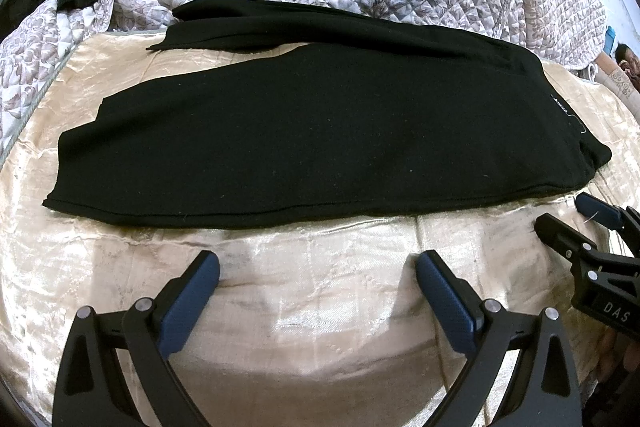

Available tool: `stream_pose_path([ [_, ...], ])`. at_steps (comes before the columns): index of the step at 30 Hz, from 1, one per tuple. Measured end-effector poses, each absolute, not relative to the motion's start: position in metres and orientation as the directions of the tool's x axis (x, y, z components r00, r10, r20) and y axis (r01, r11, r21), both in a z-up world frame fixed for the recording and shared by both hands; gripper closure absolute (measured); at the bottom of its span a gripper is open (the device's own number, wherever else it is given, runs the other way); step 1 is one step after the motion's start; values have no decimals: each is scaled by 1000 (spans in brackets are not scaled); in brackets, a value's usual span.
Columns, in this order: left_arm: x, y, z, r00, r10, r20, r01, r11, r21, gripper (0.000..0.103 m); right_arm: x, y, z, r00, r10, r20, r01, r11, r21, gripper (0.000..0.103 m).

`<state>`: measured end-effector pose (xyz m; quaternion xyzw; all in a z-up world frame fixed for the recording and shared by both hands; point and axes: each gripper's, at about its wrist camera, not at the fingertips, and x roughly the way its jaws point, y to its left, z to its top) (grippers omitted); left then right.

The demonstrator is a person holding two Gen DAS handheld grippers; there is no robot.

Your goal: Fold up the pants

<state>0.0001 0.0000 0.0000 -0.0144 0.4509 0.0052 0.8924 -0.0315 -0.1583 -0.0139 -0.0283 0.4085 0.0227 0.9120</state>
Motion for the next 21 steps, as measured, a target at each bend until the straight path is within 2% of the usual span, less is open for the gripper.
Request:
stream_pose_path([
  [21, -2, -4, 0, 594, 0, -804, -25, 1000, -18, 2, -30, -159, -13, 651, 35, -758, -87, 996, -29, 20],
])
